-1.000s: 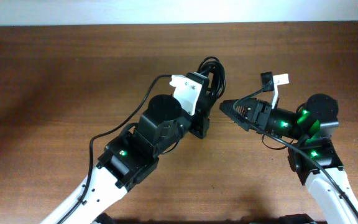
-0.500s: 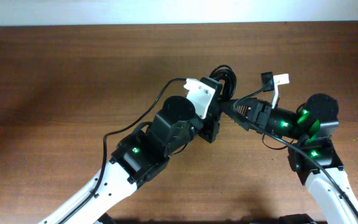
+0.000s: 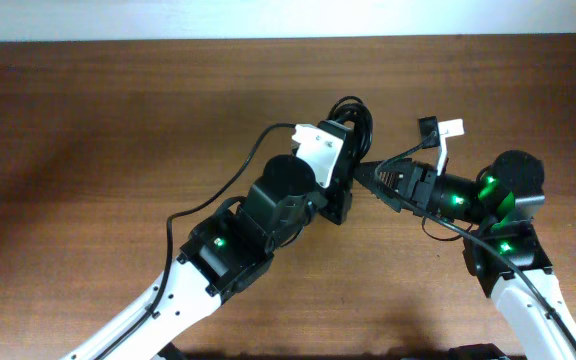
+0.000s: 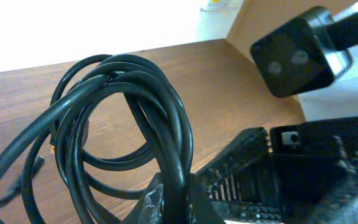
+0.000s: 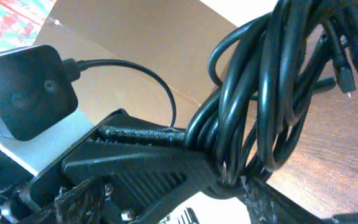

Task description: Untangle cables

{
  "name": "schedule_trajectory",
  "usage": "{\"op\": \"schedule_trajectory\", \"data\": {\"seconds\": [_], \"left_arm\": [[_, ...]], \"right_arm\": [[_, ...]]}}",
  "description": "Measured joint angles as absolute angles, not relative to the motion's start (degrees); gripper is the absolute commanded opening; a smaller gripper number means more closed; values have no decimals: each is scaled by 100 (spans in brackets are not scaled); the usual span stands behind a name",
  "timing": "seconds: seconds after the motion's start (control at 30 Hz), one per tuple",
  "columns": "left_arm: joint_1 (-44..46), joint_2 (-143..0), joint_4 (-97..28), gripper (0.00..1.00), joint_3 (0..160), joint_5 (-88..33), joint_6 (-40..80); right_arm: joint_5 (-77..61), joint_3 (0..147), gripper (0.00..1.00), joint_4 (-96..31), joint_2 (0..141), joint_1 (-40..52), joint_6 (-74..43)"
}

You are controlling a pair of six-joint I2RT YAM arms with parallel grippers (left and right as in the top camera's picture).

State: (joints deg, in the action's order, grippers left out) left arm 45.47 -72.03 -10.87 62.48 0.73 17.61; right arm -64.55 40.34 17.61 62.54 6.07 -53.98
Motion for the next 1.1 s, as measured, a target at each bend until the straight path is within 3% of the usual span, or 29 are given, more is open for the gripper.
{"op": "schedule_trajectory", "data": {"seconds": [0.97,1.1], "left_arm": [[4488,-7201,-1107,0,6248,-1129,1761],[4482,-7201,-1070,0,6248,-1216,1761]], "right_arm": [[-6296,4034,67,1669,6252,296,-5398],[-6281,4034,59,1669,6252,296,-5400]]}}
